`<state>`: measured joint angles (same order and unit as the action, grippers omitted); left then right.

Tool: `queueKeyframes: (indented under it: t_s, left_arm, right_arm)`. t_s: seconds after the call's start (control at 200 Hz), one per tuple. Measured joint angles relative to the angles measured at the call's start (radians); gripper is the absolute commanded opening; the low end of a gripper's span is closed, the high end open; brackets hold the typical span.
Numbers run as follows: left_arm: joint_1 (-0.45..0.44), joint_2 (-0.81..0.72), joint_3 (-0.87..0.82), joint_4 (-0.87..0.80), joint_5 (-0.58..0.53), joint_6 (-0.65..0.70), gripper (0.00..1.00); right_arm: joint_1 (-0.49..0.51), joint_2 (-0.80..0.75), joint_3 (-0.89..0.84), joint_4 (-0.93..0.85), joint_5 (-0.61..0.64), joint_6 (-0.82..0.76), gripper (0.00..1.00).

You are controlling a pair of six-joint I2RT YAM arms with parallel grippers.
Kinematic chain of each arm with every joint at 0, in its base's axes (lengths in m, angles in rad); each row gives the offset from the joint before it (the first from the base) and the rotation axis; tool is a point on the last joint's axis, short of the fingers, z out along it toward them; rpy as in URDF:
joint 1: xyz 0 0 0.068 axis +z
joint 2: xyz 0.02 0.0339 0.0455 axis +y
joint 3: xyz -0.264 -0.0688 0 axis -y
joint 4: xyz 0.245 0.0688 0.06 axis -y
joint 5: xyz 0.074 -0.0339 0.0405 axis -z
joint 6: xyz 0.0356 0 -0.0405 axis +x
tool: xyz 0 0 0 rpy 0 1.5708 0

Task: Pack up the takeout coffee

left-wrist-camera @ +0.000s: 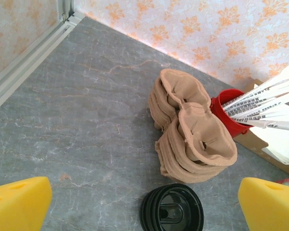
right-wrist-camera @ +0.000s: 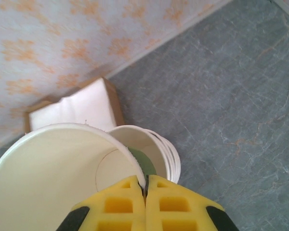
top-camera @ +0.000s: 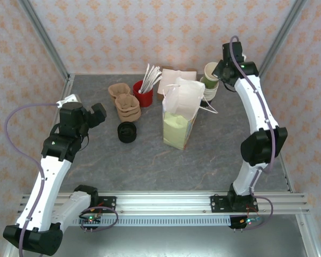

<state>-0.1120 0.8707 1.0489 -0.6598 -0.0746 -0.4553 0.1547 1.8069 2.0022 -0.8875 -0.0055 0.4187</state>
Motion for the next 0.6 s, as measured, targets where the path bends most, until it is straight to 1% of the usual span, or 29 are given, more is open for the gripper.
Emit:
queueKeyframes:
  t_s: [0.105,0.315,0.41,0.601]
  left_arm:
    - [0.000,-0.011,0.018,-0.011,0.001,0.014,1.00]
    - [0.000,-0.006,0.035,-0.049,0.042,0.046,1.00]
    - [0.000,0.016,0.037,-0.066,0.058,0.045,0.99]
    - [-0.014,0.076,0.032,-0.085,0.113,0.037,0.97]
  right_arm:
    - [0.000,-0.066,0.009,-0.010,-0.011,0.000,0.00]
    - [0.000,-0.214,-0.004,-0.062,-0.015,-0.025,0.00]
    - [0.000,-0.343,-0.089,-0.073,-0.003,-0.041,0.00]
    - [0.000,-0.690,-0.341,-0.117,0.044,-0.071,0.00]
